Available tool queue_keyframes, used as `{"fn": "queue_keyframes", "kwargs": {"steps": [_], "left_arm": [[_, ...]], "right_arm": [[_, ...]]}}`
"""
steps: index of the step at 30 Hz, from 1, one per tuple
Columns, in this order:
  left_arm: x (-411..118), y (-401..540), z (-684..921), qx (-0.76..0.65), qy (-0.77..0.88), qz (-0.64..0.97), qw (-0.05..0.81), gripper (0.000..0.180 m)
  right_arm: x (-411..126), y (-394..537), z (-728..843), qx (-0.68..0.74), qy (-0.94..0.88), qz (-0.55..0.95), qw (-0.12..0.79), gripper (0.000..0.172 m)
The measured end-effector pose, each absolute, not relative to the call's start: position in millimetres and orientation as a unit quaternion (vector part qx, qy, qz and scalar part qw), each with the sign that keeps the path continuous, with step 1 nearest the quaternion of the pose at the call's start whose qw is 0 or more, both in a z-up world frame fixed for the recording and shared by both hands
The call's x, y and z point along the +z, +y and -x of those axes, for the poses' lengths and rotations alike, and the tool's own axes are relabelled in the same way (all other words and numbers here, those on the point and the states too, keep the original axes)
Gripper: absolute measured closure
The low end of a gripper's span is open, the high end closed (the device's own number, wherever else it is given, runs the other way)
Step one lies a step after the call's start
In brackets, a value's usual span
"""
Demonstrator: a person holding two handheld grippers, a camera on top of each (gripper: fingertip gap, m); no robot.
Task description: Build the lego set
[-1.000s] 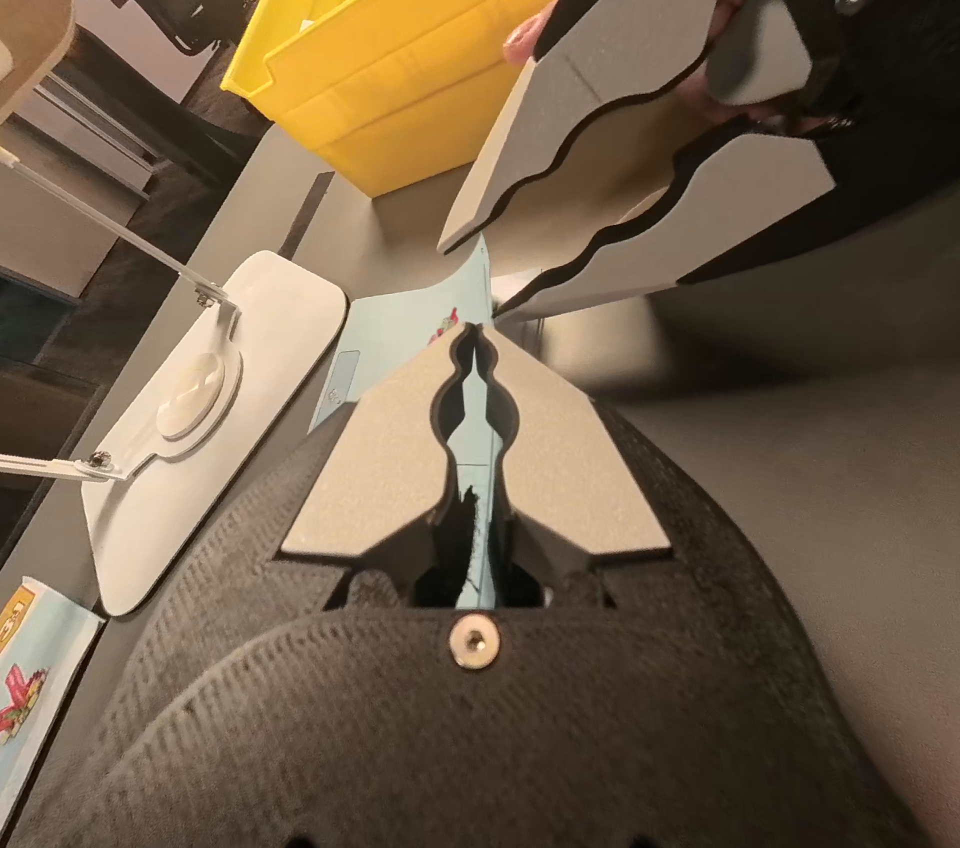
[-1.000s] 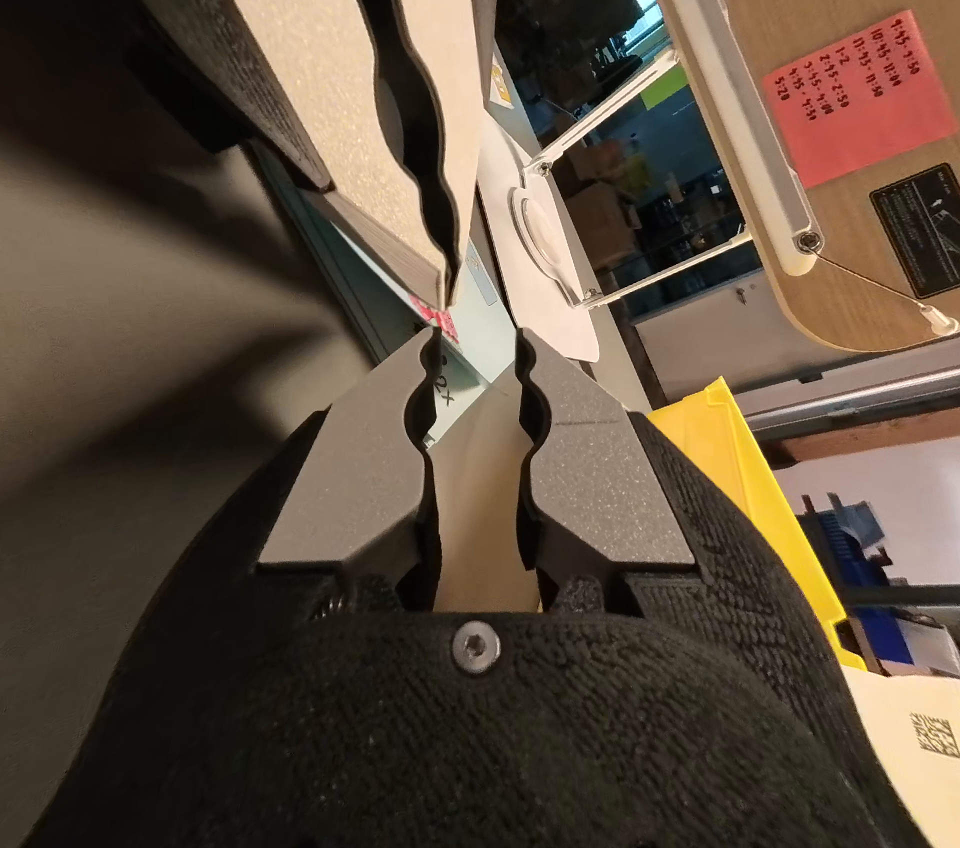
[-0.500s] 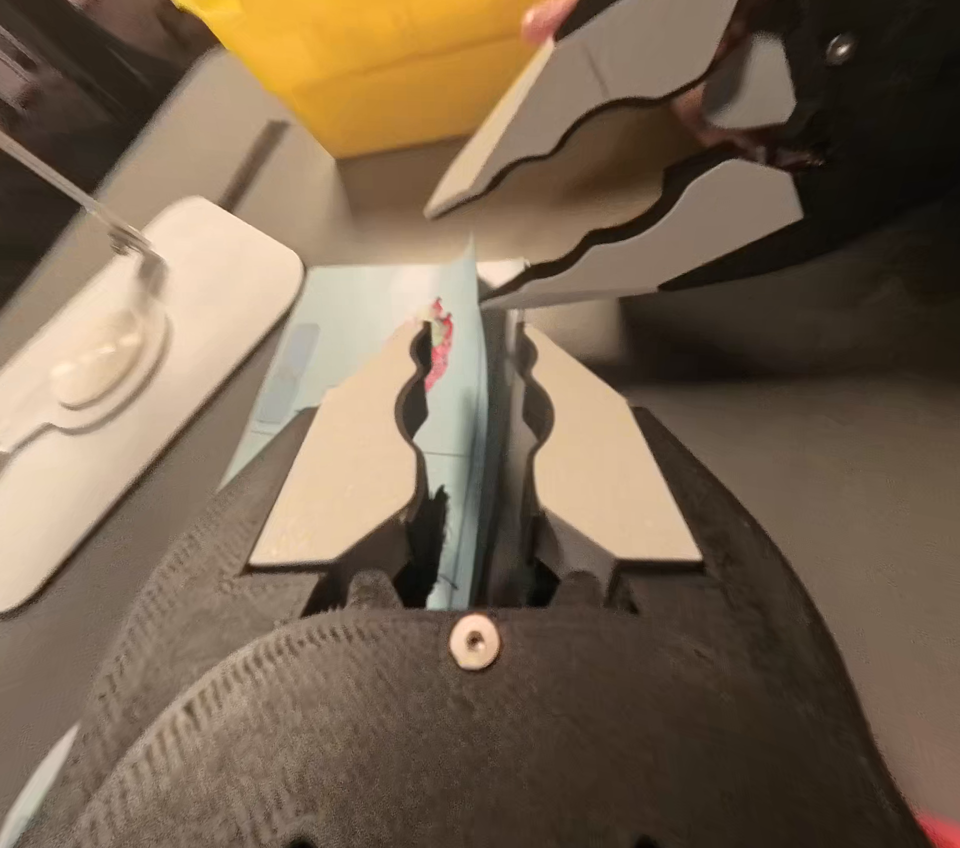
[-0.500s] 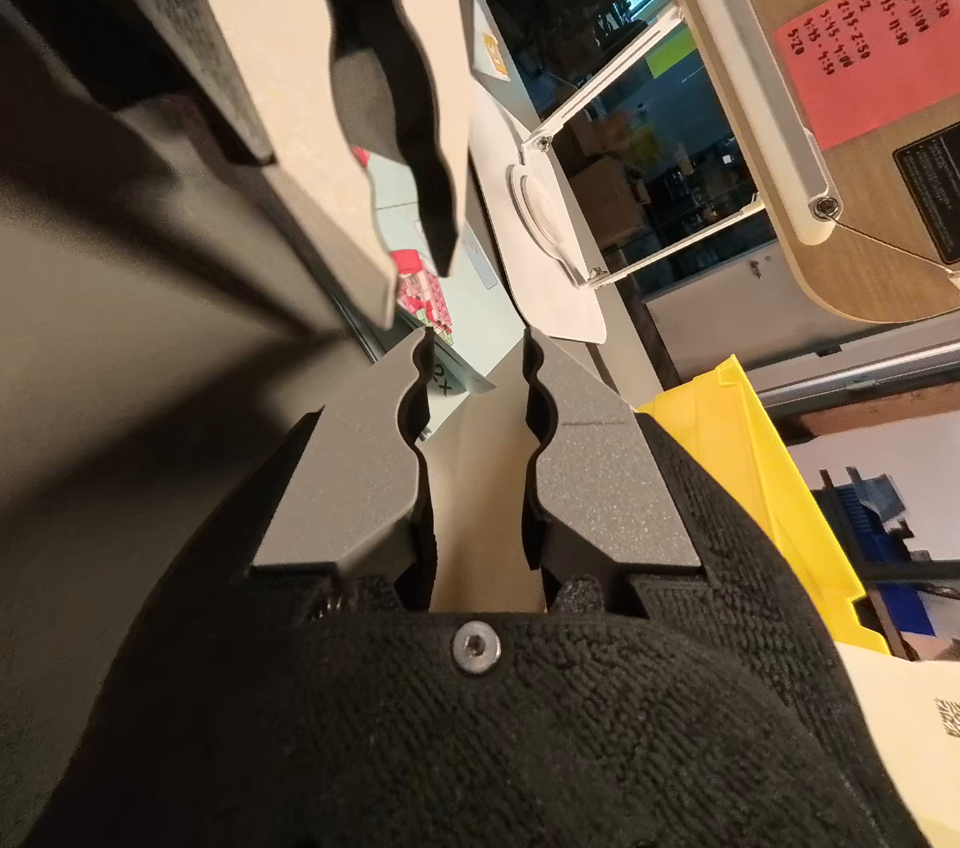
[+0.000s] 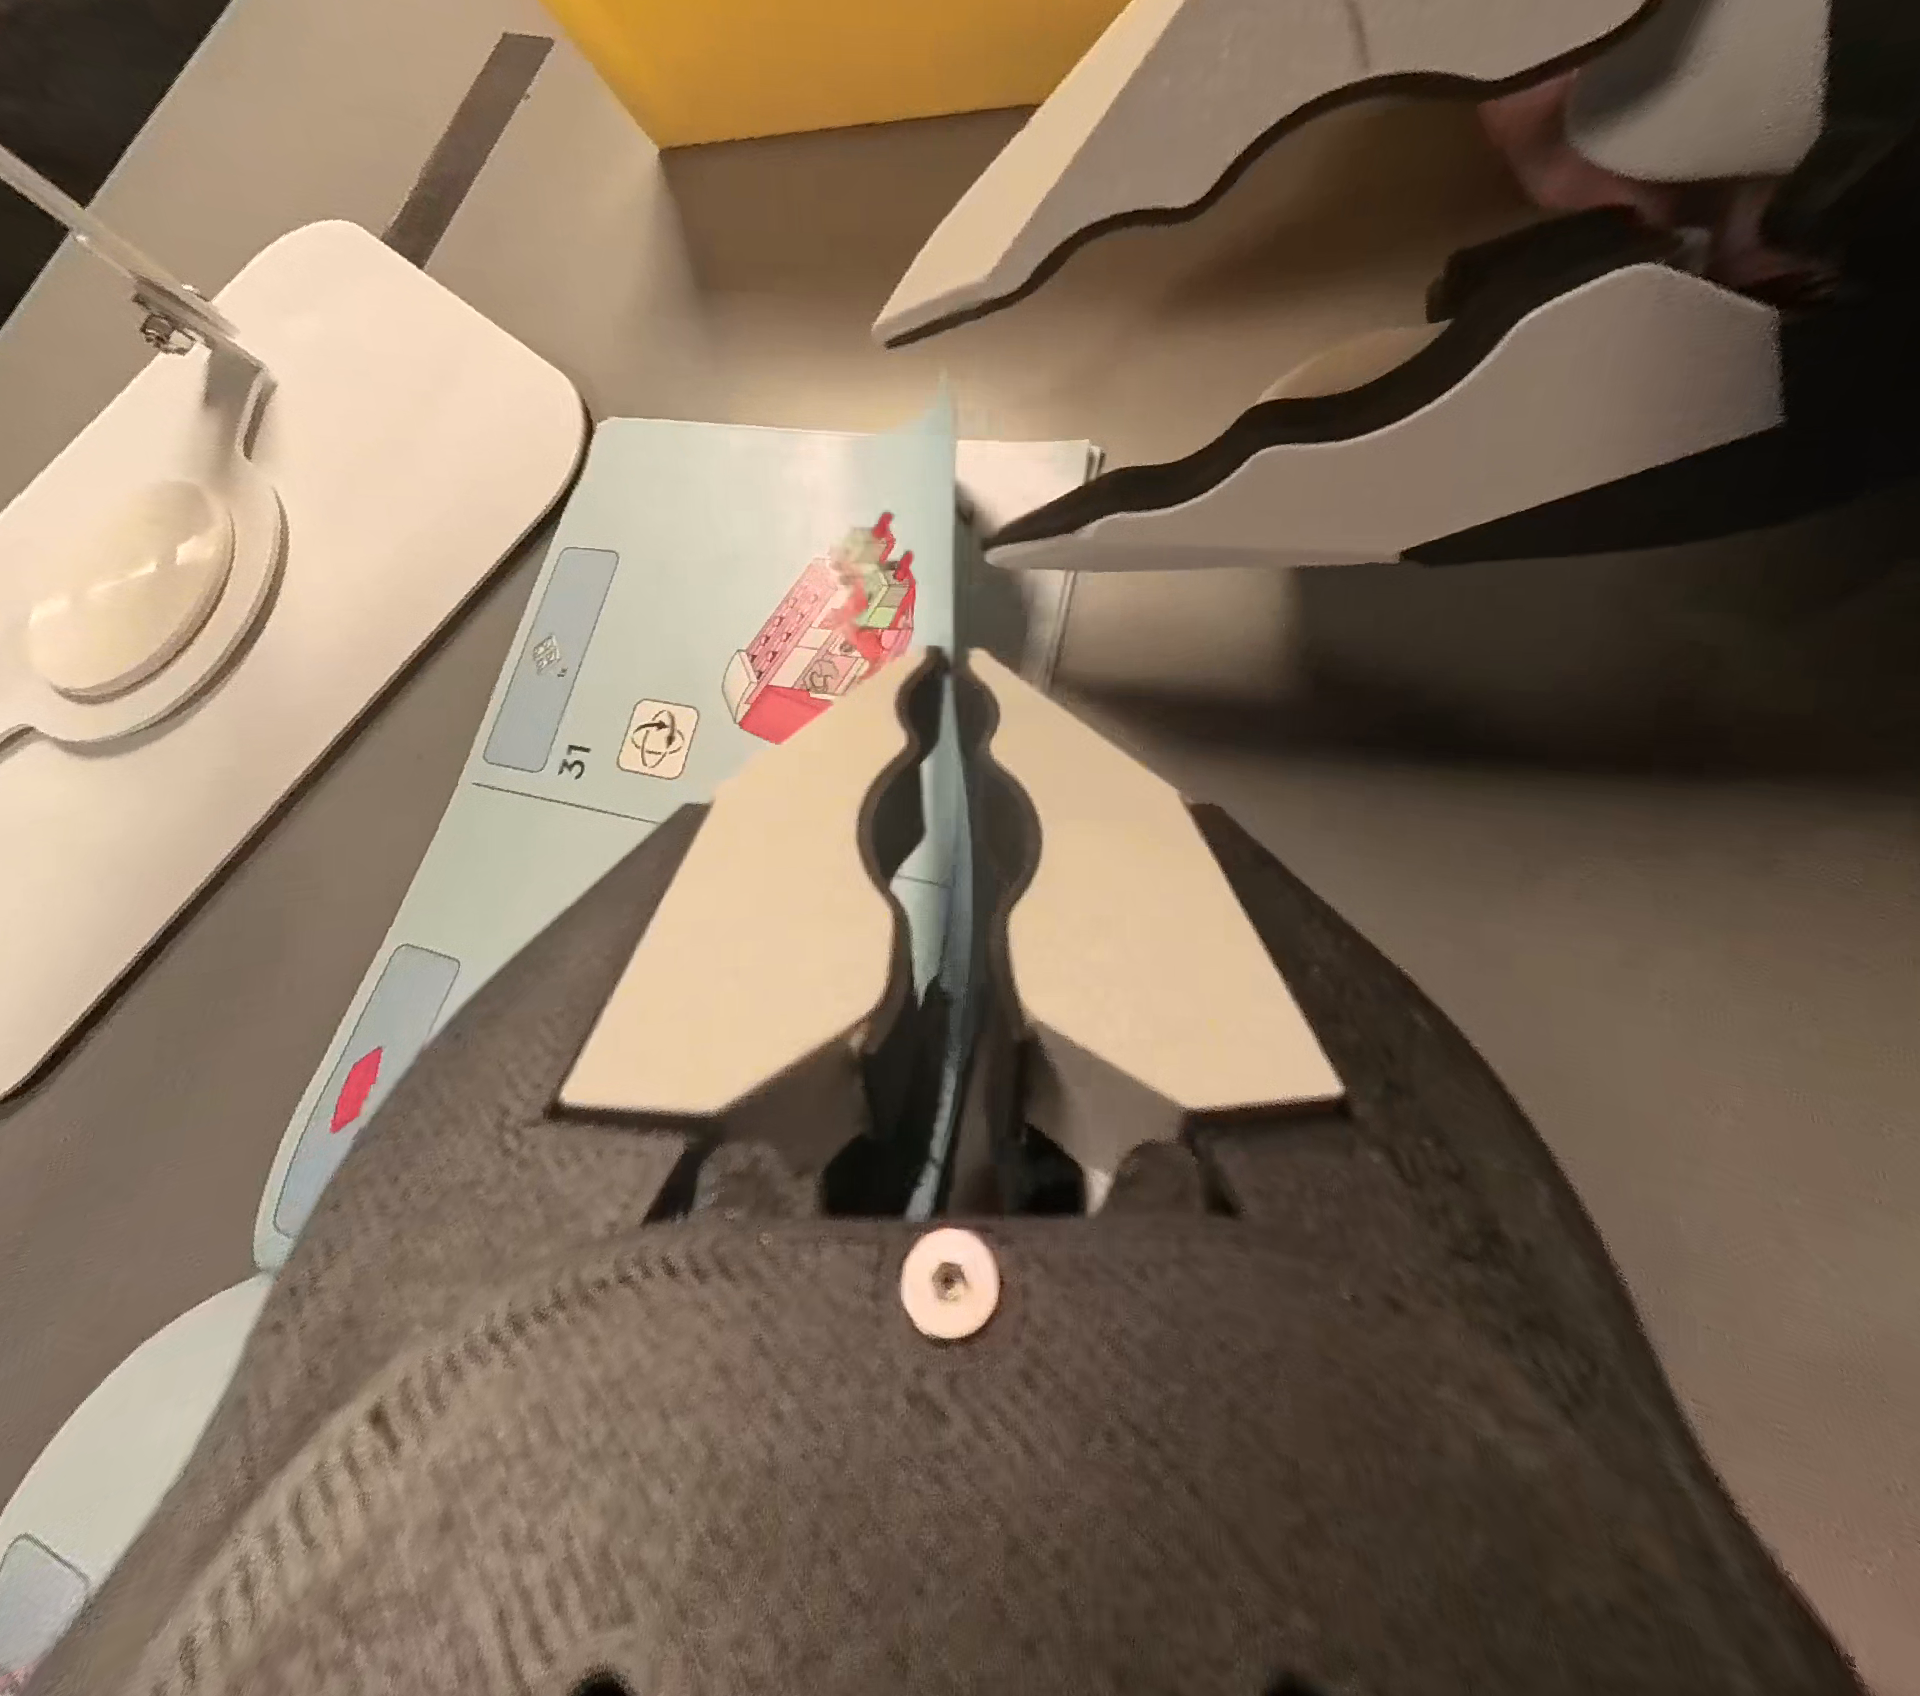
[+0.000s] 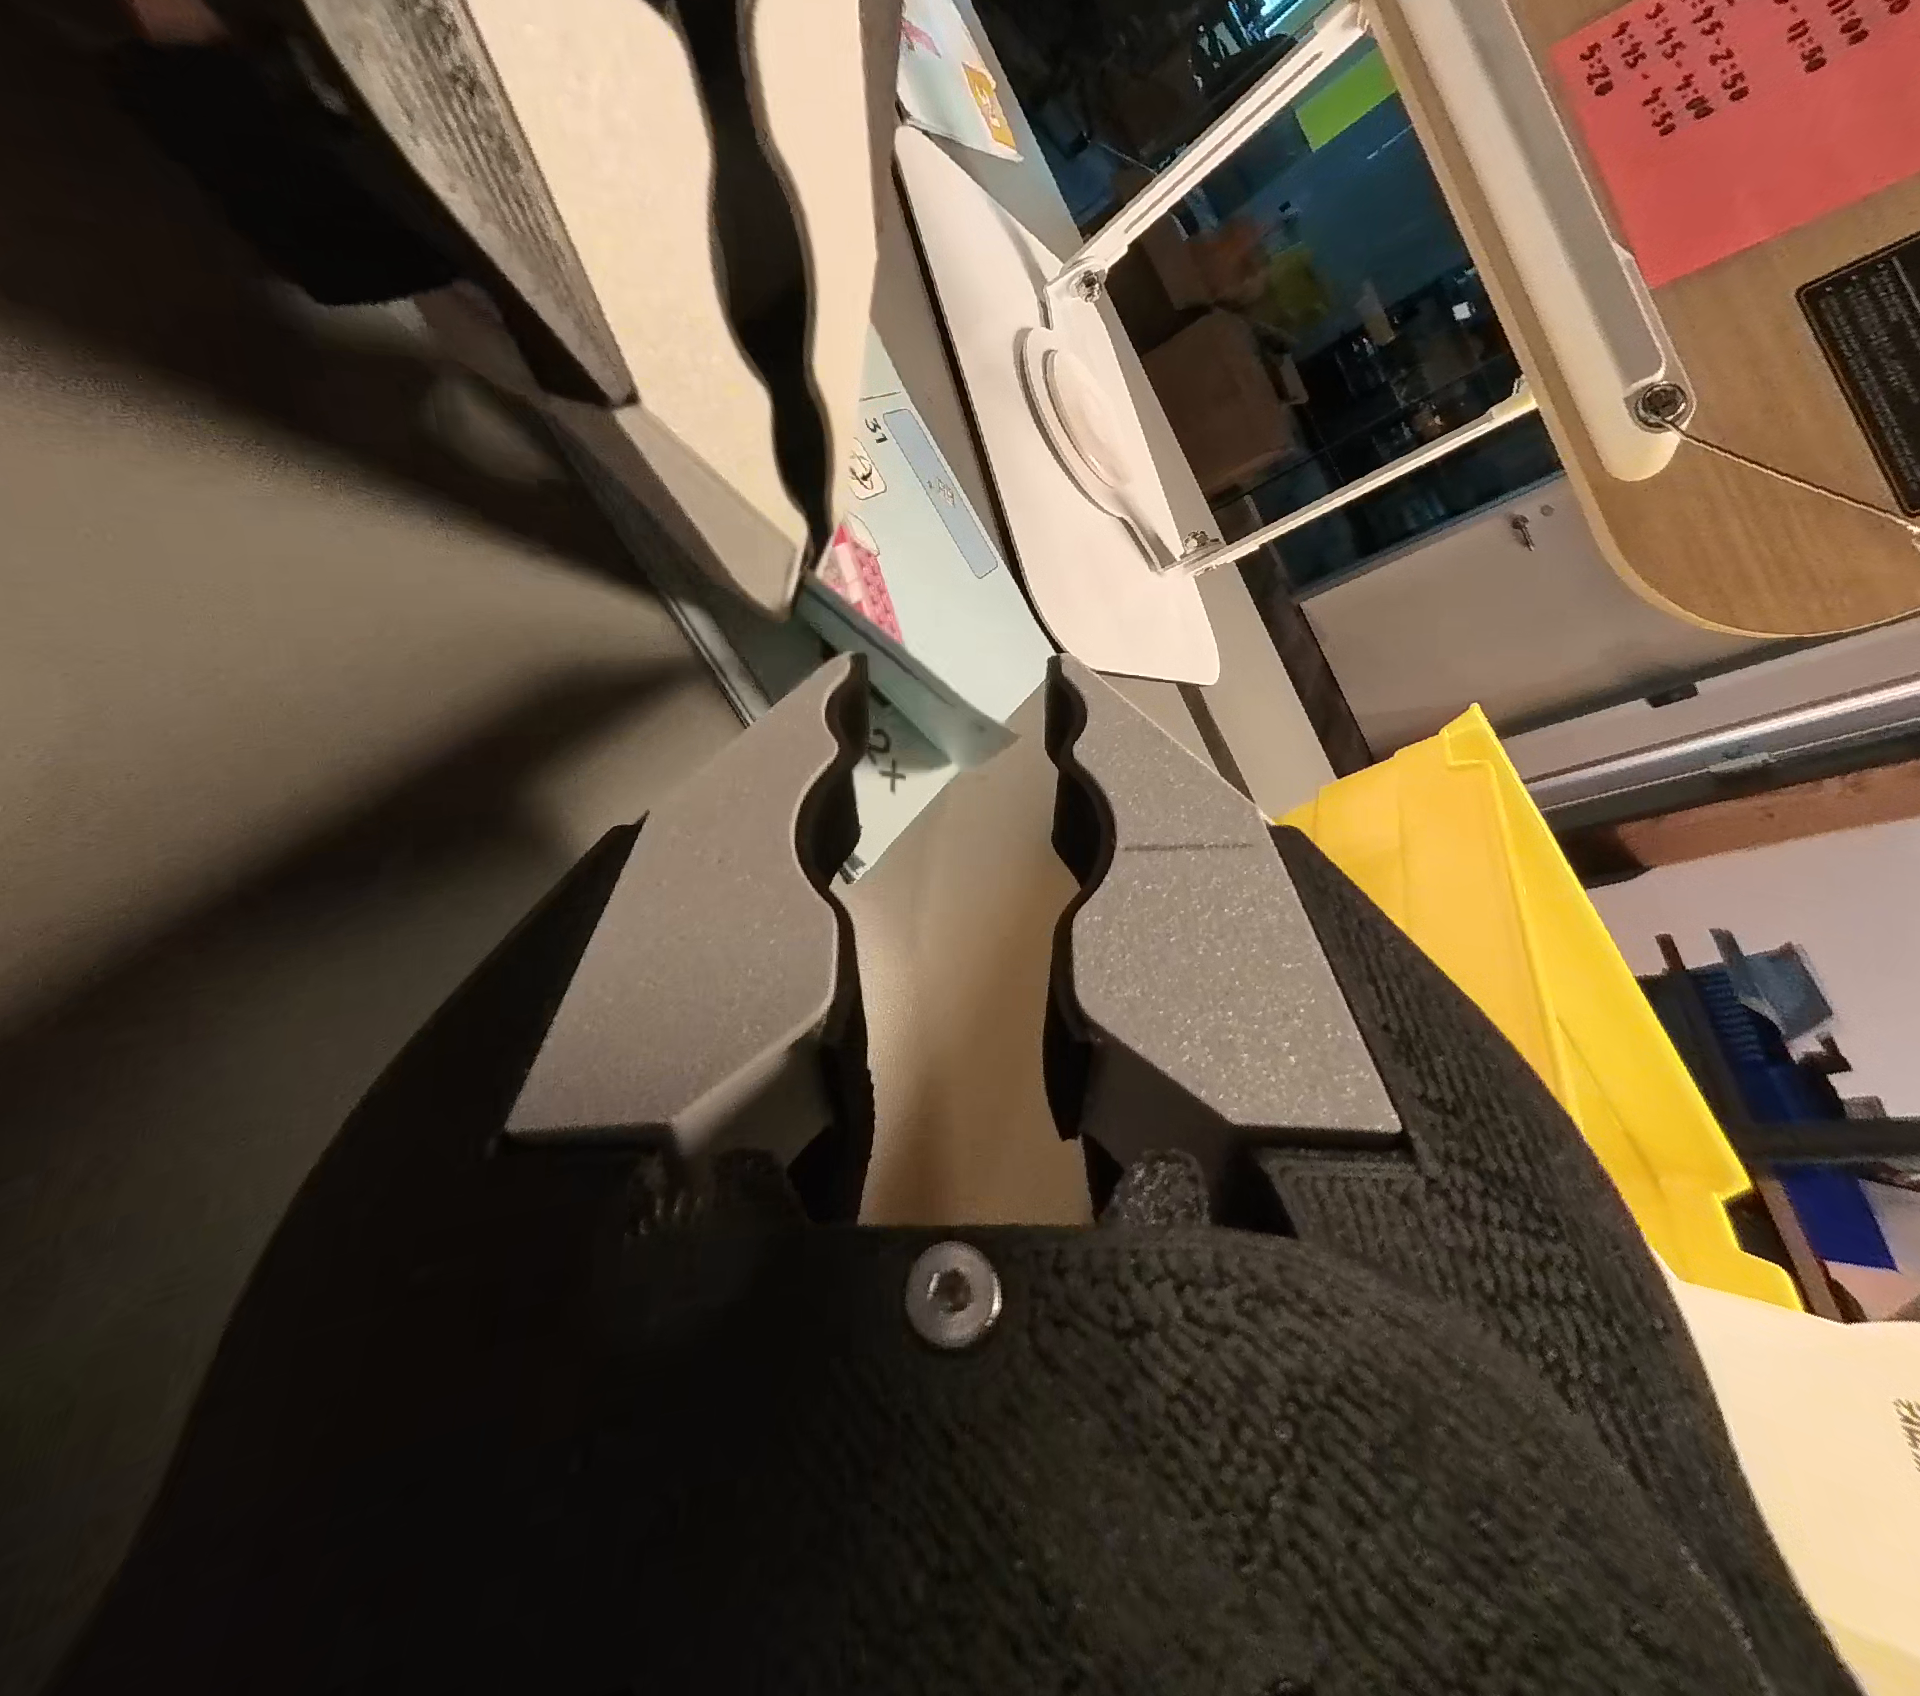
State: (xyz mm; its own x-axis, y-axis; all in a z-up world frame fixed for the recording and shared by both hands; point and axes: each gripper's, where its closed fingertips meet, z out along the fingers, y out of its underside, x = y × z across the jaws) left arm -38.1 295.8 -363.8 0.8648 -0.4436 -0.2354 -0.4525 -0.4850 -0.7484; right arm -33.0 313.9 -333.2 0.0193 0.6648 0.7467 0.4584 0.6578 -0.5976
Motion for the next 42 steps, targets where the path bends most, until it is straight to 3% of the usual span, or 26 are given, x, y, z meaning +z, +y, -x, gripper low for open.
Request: {"fn": "queue_keyframes", "kwargs": {"steps": [20,32,37,42], "left_arm": [[-355.9,291.6,45.1,-0.06,0.228,0.858,0.456,0.18],[-355.8,291.5,44.9,-0.051,0.238,0.855,0.458,0.18],[-356.8,290.7,43.9,-0.048,0.246,0.854,0.456,0.18],[-358.2,290.5,43.5,-0.043,0.251,0.855,0.453,0.18]], "right_arm": [[-333.1,316.4,33.9,0.134,-0.678,0.437,0.575,0.132],[-333.7,315.1,32.5,0.148,-0.677,0.443,0.569,0.161],[-330.0,317.7,32.5,0.161,-0.663,0.456,0.571,0.148],[-334.7,317.2,32.5,0.137,-0.677,0.445,0.57,0.151]]}}
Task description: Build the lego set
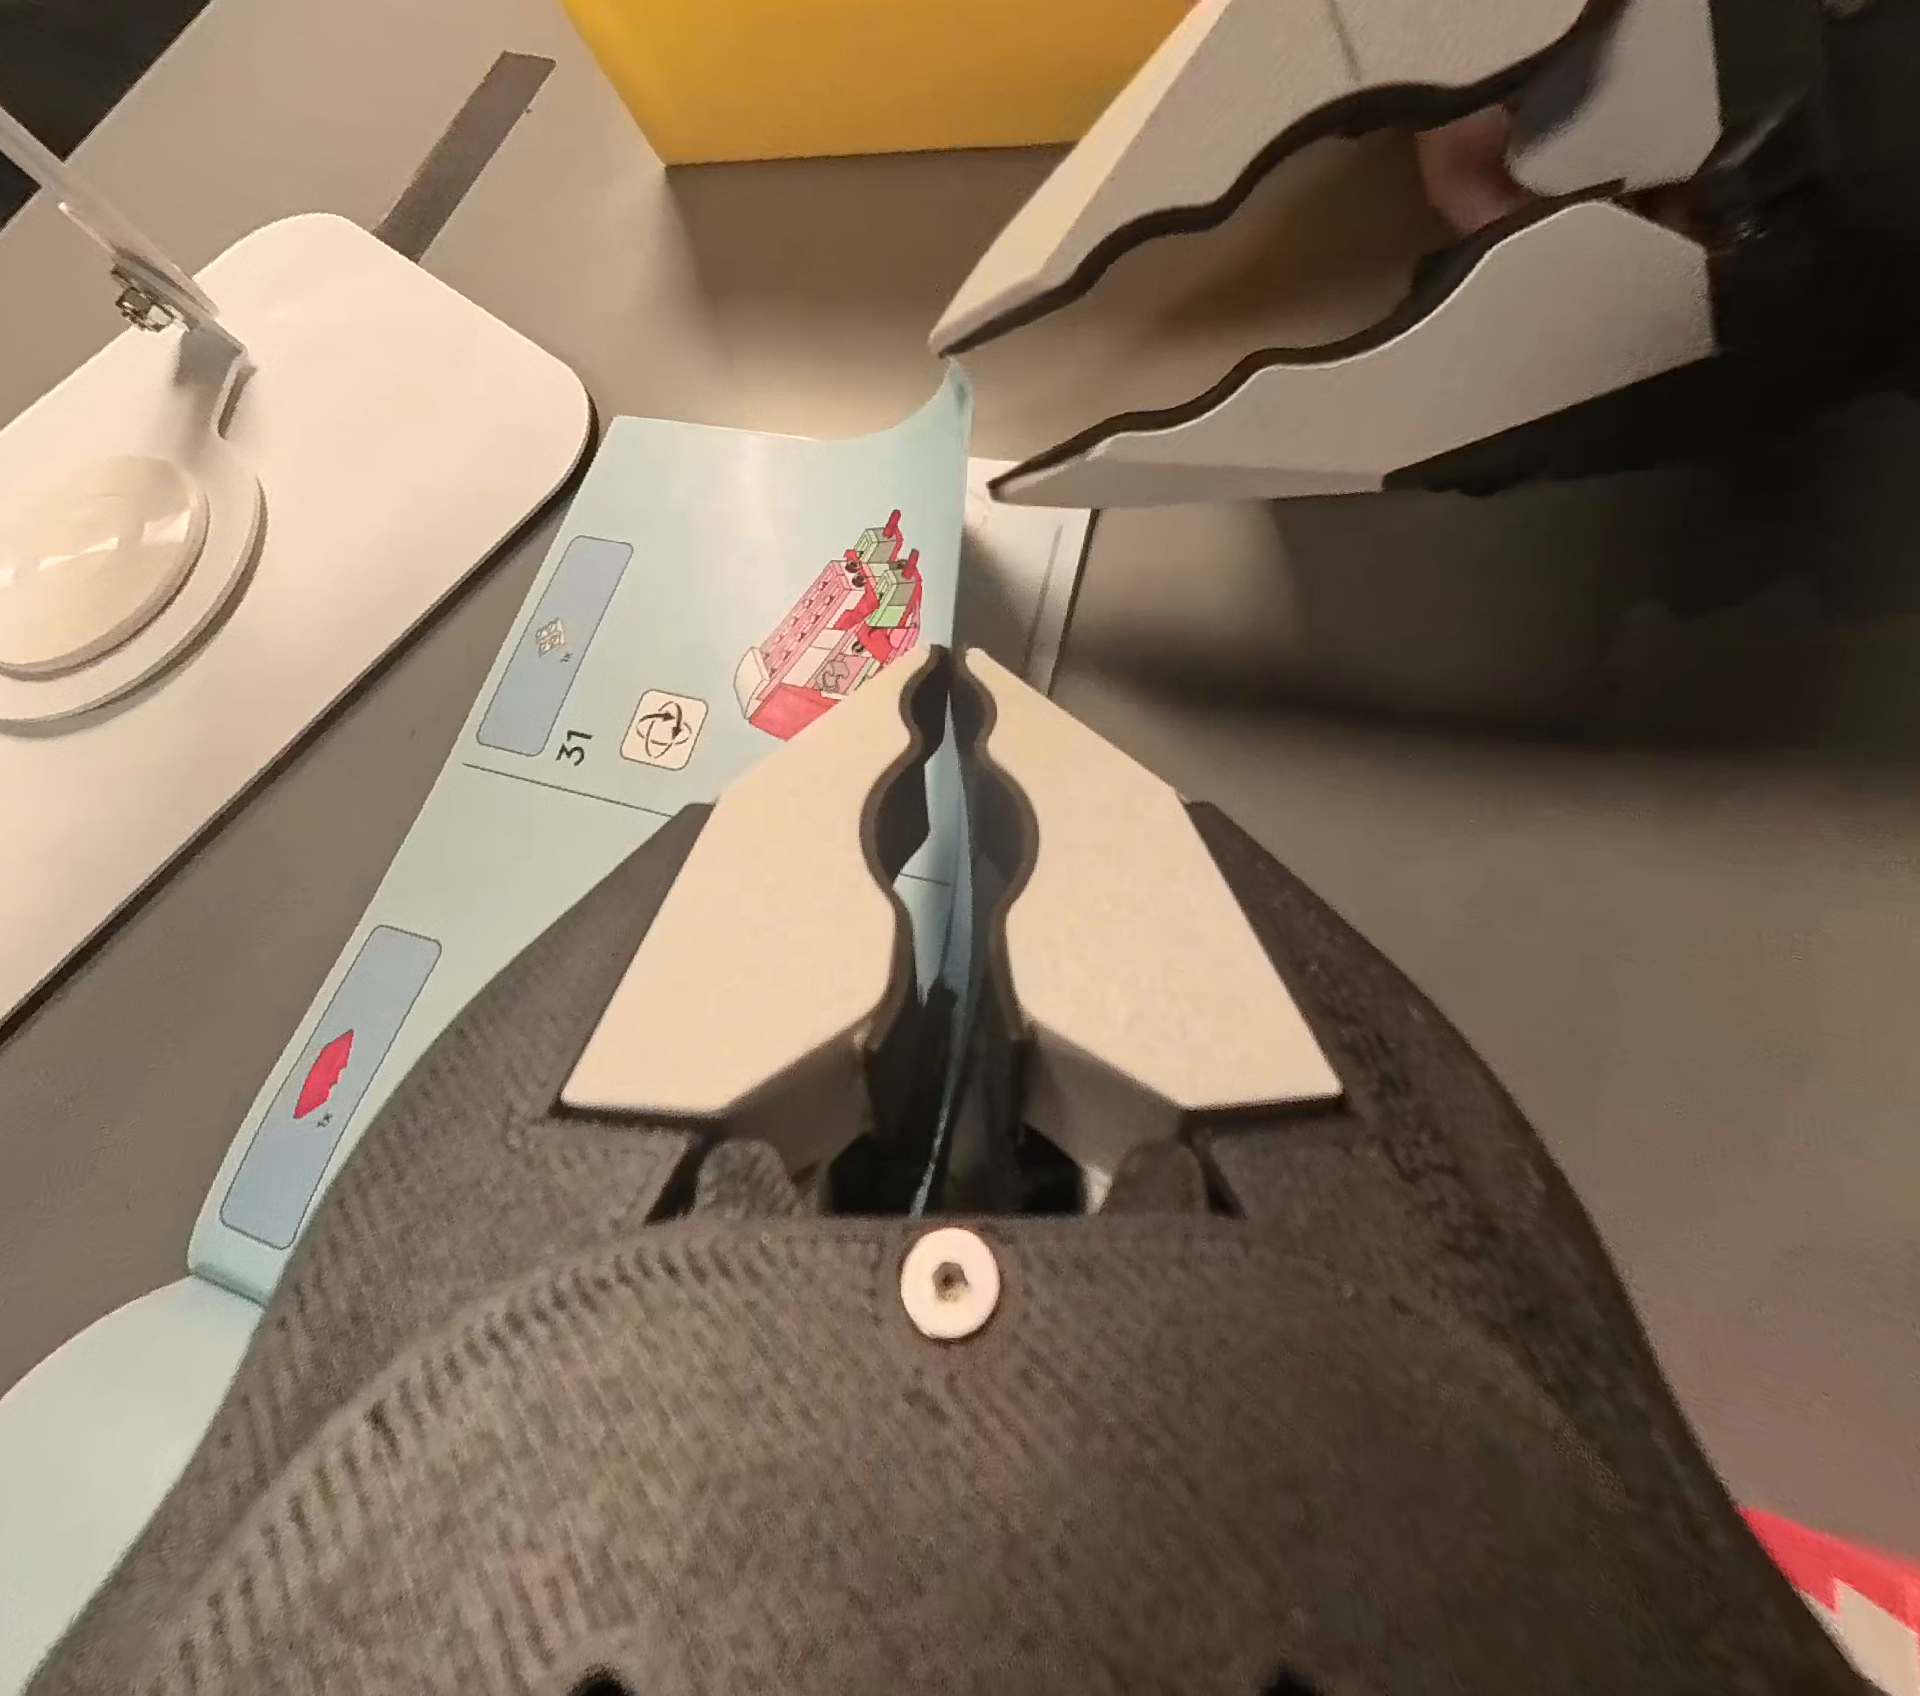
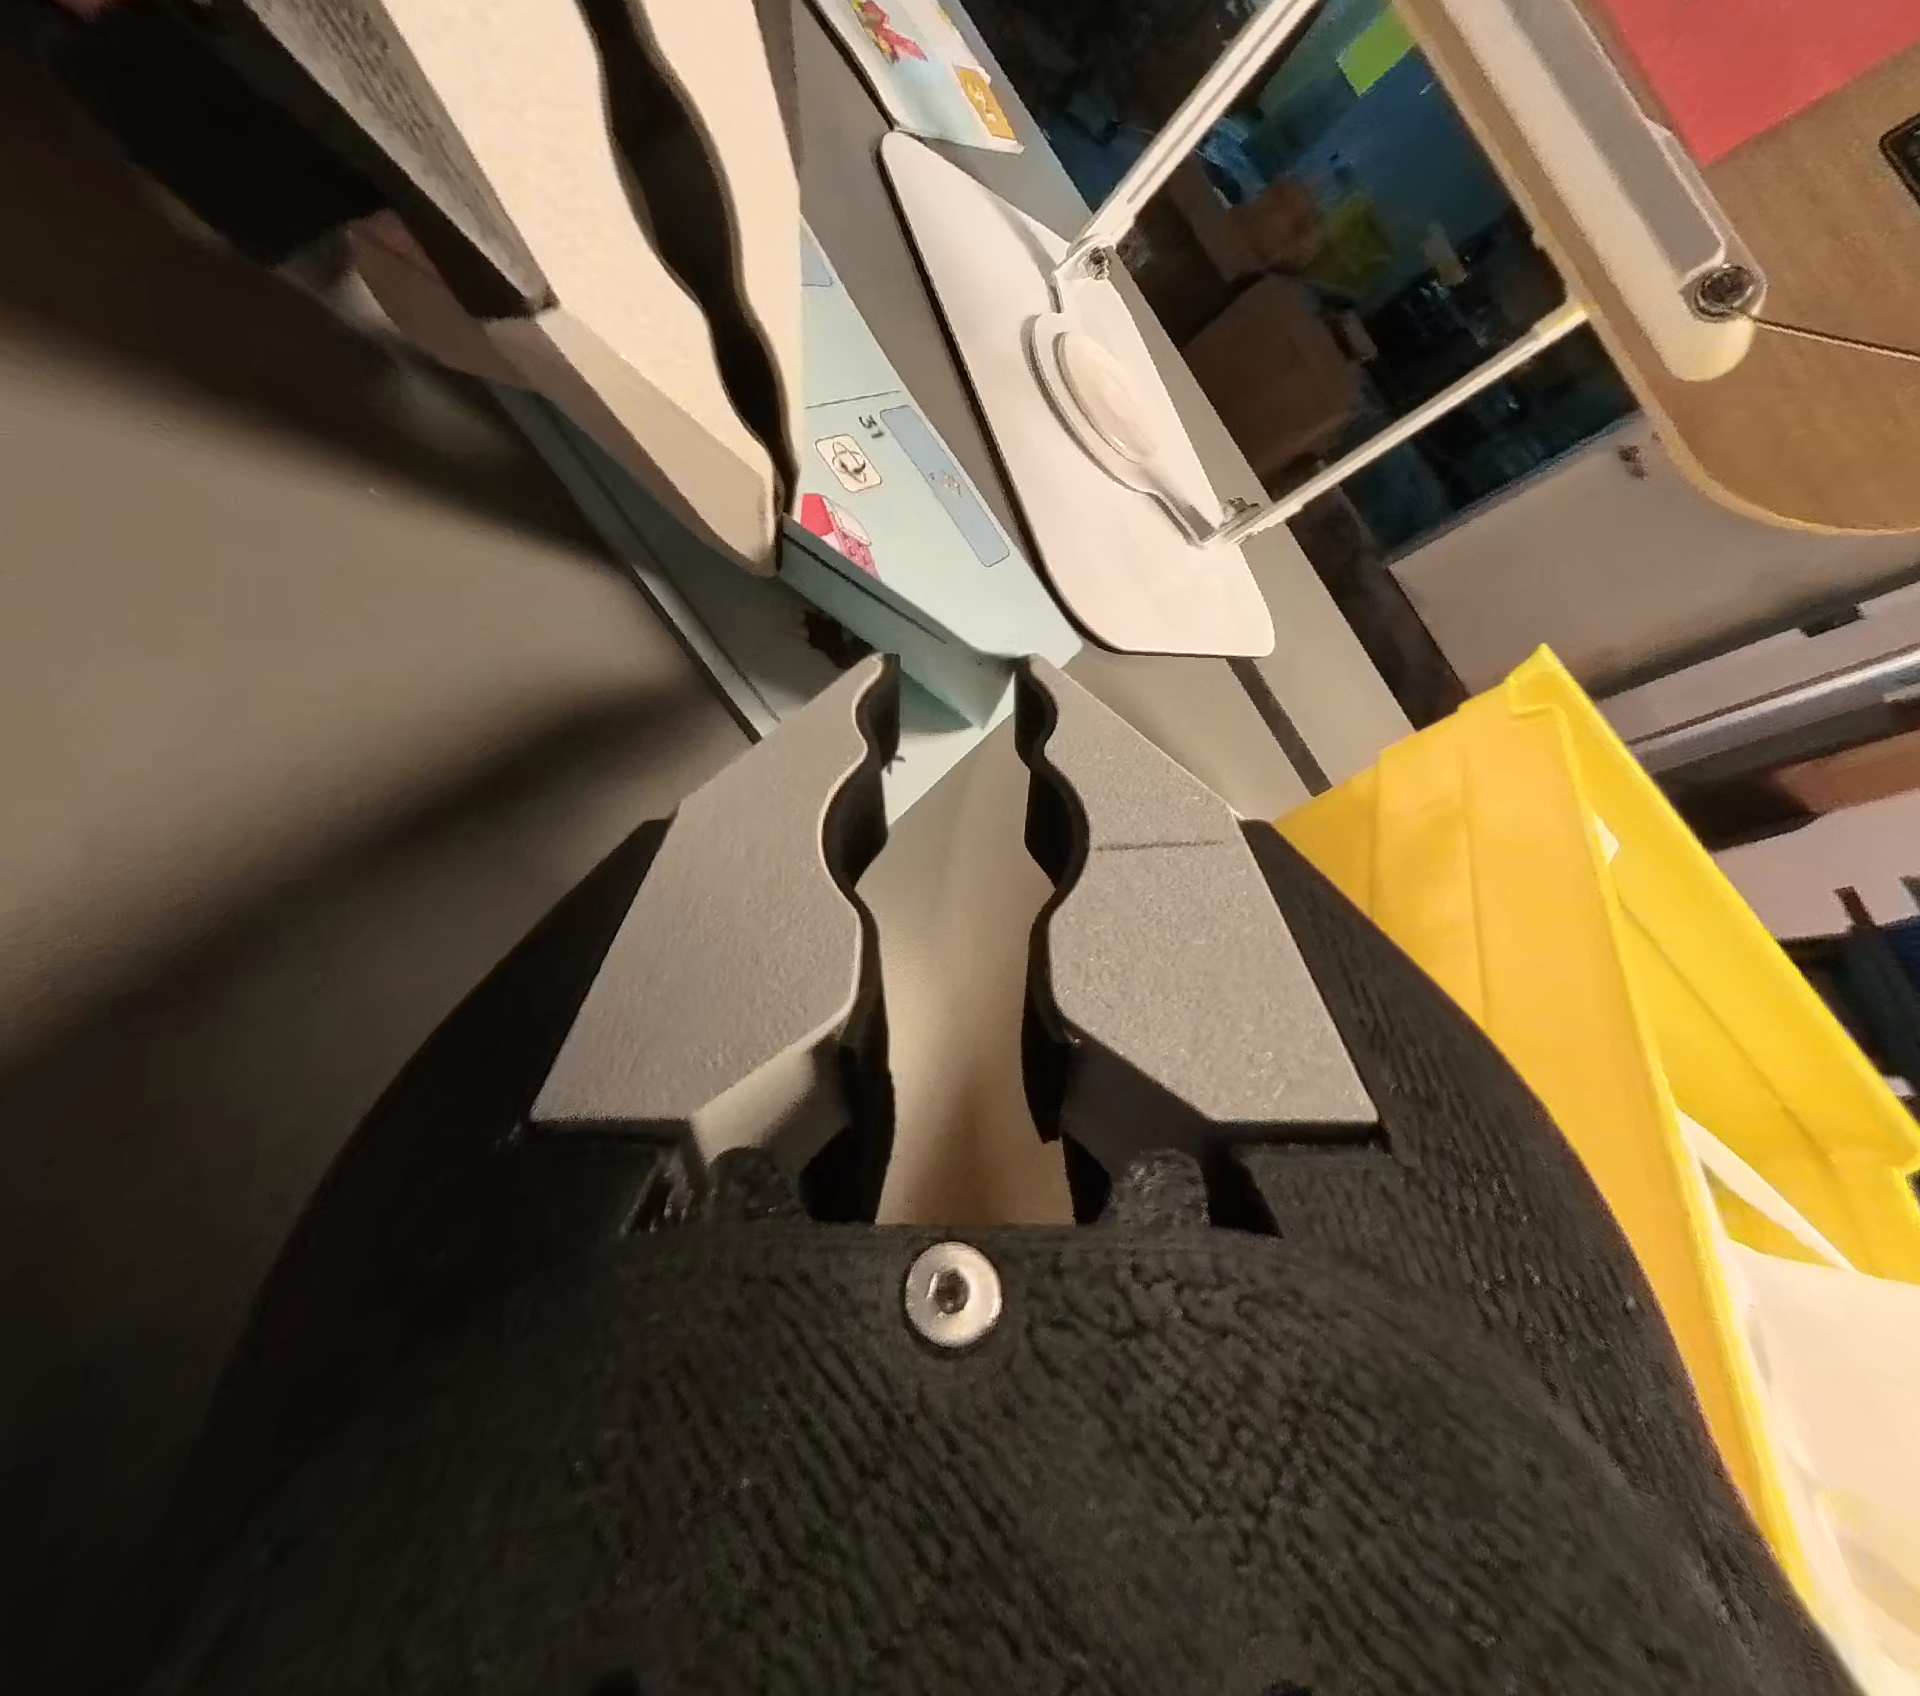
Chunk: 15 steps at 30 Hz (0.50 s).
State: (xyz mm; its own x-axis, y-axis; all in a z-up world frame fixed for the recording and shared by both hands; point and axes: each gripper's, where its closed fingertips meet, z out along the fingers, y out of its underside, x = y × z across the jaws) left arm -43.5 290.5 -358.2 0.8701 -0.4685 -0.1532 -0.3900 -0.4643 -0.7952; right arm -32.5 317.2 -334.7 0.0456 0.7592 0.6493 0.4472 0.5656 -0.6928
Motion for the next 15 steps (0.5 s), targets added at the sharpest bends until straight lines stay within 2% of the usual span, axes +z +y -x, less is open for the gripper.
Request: {"fn": "queue_keyframes", "kwargs": {"steps": [12,15], "left_arm": [[-358.0,291.1,44.8,-0.044,0.245,0.856,0.453,0.18],[-357.9,291.2,44.8,-0.045,0.245,0.856,0.454,0.18]], "right_arm": [[-328.2,326.5,29.0,0.103,-0.662,0.446,0.594,0.172],[-326.3,324.6,29.3,0.107,-0.662,0.442,0.596,0.172]]}}
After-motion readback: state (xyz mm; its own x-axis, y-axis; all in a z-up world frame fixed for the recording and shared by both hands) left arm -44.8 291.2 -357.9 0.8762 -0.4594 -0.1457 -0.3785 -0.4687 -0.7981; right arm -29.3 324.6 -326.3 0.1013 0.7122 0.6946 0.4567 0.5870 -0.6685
